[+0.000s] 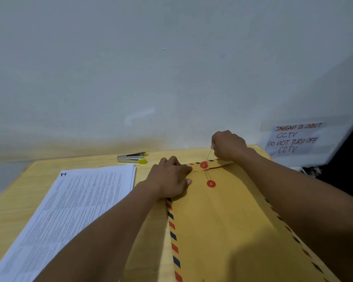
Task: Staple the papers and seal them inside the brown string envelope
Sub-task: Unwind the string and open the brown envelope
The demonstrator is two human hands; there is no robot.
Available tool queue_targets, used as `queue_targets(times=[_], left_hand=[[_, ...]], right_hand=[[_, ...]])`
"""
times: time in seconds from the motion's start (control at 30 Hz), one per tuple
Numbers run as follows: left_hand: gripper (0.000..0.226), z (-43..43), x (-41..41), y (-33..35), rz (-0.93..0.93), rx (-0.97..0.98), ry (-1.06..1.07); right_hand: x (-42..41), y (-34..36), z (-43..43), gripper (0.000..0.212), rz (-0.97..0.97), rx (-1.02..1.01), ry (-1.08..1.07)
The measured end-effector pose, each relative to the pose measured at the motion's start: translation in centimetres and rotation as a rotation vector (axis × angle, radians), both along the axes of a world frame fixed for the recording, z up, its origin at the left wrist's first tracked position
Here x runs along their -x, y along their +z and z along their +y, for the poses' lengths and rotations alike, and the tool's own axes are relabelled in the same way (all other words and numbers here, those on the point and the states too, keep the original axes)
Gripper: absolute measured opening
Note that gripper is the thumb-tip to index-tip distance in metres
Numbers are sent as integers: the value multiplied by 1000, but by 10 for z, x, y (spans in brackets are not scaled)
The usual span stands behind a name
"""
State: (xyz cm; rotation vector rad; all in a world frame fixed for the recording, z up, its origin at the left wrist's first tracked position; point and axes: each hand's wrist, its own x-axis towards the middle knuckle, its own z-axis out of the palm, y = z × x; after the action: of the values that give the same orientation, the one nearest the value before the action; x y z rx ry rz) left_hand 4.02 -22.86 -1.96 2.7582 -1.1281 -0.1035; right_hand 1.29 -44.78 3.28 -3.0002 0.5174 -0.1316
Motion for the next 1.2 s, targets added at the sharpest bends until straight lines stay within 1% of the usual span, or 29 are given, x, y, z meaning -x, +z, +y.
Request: queue_targets(times=[0.1, 0.17, 0.2, 0.33, 0.43, 0.57, 0.67, 0.73, 0.77, 0.83, 0.93, 1.0, 1.07, 1.13, 1.2], left_hand=[[56, 1, -5, -1, 70, 57, 20], [61, 4, -5, -2, 127, 134, 38], [64, 6, -4, -2, 150, 167, 47], [64, 14, 5, -2, 210, 245, 61], [58, 19, 15, 3, 253, 258, 60], [56, 22, 26, 7, 282, 244, 84], [54, 23, 30, 8, 282, 203, 82], [54, 24, 29, 9, 269, 172, 81], [54, 24, 28, 9, 271, 160, 86], [55, 24, 27, 11, 281, 146, 91], [54, 23, 27, 12, 293, 162, 89], [52, 22, 27, 12, 293, 169, 89], [51, 21, 25, 11, 295, 173, 89], [51, 20, 24, 10, 292, 177, 85], [52, 19, 24, 9, 295, 175, 85]], right_hand=[[-20, -10, 8, 14, -55, -268, 91], [-22, -11, 24, 14, -72, -442, 192], [-19, -9, 32, 14, -69, -499, 232], [14, 4, 57, 12, -17, -590, 346], [54, 13, 66, 13, 98, -628, 376], [103, 13, 64, 15, 329, -550, 342], [127, 17, 47, 15, 513, -447, 222], [135, 21, 31, 15, 548, -423, 130], [135, 22, 23, 17, 514, -428, 92], [129, 22, 11, 19, 376, -412, 25], [112, 18, 3, 20, 159, -196, -60], [101, 12, 8, 17, 49, -126, -87], [90, 4, 19, 16, -7, -124, -54], [79, -8, 30, 17, -13, -121, -18], [72, -23, 37, 17, -10, -68, -4]])
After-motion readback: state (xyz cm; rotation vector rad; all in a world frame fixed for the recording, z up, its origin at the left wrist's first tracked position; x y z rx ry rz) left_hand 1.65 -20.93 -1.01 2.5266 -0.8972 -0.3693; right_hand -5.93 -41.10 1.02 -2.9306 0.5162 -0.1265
